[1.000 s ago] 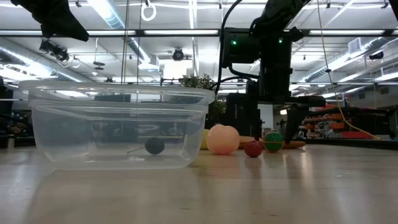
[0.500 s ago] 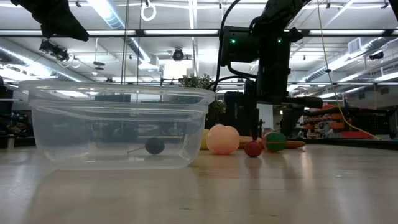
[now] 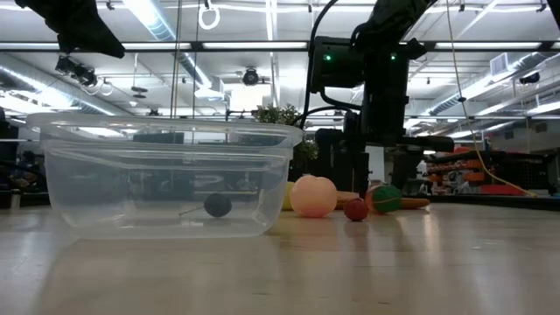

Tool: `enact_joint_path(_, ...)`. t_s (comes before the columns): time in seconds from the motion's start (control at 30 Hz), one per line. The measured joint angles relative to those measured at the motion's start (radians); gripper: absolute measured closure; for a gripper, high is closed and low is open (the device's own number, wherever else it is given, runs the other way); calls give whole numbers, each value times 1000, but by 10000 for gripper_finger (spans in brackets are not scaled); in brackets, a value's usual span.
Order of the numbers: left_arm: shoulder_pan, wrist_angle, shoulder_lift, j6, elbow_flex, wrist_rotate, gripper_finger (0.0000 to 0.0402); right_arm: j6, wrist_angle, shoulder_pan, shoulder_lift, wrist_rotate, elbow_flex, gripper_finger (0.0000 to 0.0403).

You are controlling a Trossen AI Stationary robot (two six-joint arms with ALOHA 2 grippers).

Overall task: Pick and placing Produce into tupperware
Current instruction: Put the carrot into the transparent bin

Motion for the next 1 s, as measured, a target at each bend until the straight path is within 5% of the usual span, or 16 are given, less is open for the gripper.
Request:
enact_joint_path(0.57,0,0,0,0,0,0,315,-74,-4,3,-14,-35,48,261)
enact_joint_path(1.0,0,4,0,0,0,0,308,-196,-5,82,-39,-35,271,264)
